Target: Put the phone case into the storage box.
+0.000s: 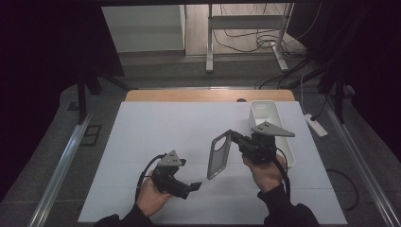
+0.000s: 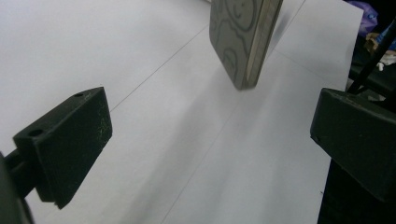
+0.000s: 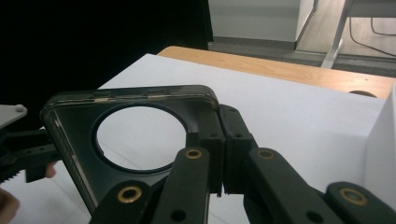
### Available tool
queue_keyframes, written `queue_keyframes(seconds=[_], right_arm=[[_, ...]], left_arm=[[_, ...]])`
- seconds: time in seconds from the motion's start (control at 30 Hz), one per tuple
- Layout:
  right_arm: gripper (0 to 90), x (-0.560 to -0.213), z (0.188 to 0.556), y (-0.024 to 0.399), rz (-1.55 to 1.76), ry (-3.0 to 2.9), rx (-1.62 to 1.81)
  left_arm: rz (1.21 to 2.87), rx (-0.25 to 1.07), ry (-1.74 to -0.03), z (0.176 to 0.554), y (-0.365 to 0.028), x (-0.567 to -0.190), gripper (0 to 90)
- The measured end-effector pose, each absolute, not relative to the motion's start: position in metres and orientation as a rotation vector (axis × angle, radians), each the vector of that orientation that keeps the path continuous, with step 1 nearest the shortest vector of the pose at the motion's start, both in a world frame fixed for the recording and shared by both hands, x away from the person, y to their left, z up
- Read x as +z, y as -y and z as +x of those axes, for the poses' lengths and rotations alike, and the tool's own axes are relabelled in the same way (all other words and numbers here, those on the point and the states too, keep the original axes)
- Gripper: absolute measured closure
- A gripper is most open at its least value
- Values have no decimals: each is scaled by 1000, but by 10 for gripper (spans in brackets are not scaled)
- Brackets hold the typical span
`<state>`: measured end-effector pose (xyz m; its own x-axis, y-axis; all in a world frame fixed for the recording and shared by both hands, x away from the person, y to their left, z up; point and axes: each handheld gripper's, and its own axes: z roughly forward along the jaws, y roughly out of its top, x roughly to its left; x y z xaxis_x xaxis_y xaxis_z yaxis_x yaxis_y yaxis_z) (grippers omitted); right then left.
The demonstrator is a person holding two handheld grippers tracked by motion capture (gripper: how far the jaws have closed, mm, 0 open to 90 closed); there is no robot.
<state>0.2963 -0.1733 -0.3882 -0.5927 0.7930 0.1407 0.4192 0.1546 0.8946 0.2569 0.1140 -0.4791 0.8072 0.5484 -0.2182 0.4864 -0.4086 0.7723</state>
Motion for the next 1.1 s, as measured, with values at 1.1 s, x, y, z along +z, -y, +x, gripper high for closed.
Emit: queue_keyframes(seconds=[1.1], right_arm=[[887,-372,319,190,1173,-2026,1382]], left_arm=[[1995,110,-882,219,-186,-482,0]])
